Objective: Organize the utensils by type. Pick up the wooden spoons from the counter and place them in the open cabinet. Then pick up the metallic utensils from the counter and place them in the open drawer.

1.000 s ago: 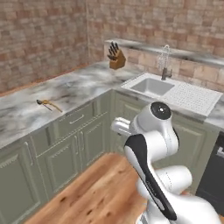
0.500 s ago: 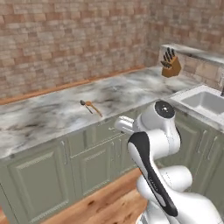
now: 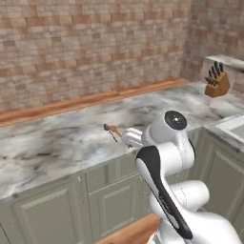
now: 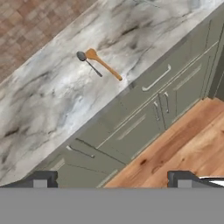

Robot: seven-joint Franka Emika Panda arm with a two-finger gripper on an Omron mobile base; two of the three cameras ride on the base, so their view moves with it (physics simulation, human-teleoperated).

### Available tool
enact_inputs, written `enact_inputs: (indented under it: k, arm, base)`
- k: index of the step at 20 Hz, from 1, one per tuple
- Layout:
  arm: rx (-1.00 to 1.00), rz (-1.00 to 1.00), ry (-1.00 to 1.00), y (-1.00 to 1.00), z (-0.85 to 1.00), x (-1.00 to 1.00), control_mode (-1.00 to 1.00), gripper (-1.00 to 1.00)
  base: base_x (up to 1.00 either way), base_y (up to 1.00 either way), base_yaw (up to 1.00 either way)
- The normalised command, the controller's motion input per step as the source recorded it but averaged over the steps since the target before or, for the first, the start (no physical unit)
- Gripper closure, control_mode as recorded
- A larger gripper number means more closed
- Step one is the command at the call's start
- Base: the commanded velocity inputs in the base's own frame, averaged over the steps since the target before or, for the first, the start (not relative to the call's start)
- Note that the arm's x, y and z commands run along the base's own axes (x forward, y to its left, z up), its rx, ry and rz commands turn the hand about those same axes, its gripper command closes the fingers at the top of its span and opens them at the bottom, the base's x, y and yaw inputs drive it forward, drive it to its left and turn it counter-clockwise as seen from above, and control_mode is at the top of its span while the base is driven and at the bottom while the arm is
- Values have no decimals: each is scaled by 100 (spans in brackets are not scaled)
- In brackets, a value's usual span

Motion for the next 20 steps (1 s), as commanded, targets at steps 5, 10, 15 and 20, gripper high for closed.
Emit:
enact_inputs:
  k: [5,10,15,20]
  arm:
    - [0,0,0,0,0,0,100,-100]
    - [0,0,0,0,0,0,100,-100]
    - [0,0,0,0,0,0,100,-100]
    - [0,0,0,0,0,0,100,-100]
  base:
    - [68,-27,25]
    - [60,-23,39]
    - [16,-2,8]
    - [0,0,0]
